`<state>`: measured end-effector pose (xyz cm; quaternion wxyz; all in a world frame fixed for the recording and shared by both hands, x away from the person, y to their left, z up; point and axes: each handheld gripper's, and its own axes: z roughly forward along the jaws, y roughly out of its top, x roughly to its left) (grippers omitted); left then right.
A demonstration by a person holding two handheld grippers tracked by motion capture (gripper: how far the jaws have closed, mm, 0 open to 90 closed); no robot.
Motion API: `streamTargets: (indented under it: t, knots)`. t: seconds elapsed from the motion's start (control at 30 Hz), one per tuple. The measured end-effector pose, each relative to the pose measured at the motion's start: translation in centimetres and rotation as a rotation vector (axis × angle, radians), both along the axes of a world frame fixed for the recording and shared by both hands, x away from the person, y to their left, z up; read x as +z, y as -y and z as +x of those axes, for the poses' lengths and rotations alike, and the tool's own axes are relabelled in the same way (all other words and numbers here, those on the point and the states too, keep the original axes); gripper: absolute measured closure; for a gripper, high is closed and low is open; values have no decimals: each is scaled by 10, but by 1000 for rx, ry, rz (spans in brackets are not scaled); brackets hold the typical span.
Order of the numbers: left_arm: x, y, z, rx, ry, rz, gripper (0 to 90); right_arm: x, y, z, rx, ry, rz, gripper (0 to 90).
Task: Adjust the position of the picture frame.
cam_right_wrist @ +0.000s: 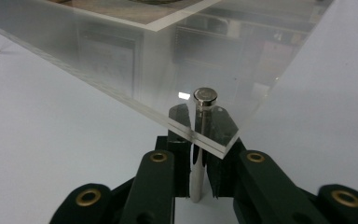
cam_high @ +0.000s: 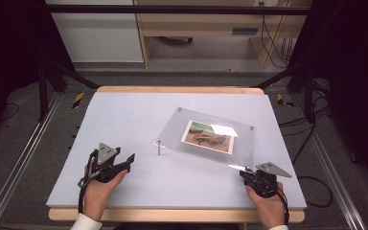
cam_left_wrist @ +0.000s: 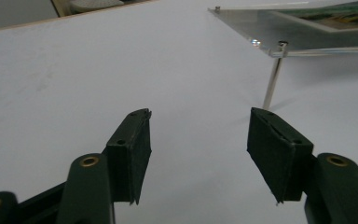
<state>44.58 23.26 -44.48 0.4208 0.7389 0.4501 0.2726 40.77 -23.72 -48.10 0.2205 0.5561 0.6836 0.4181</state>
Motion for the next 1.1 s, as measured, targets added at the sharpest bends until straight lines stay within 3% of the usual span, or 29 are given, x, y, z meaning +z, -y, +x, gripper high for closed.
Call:
streamTargets:
  t: [0.07, 0.2, 0.37, 0.4, 0.53, 0.7, 1.1]
  knots:
    - [0, 5, 0, -33, -3, -28, 421, -1, 0, 1, 3, -2, 4, 838]
    - [2, 22, 2, -102, -13, -36, 473, 0, 1, 2, 9, -2, 13, 847]
    - [0, 39, 16, -152, -28, -10, 514, 2, 2, 1, 18, 2, 22, 848]
    - [-3, 46, 25, -162, -39, 17, 518, 2, 2, 1, 19, 2, 27, 847]
    - [-13, 53, 38, -176, -70, 12, 532, 3, 2, 1, 20, 3, 39, 846]
    - [-22, 61, 58, -185, -85, -33, 580, 3, 4, 1, 29, 0, 64, 843]
    - [-26, 76, 68, -203, -57, -30, 704, 3, 4, 1, 29, -4, 73, 840]
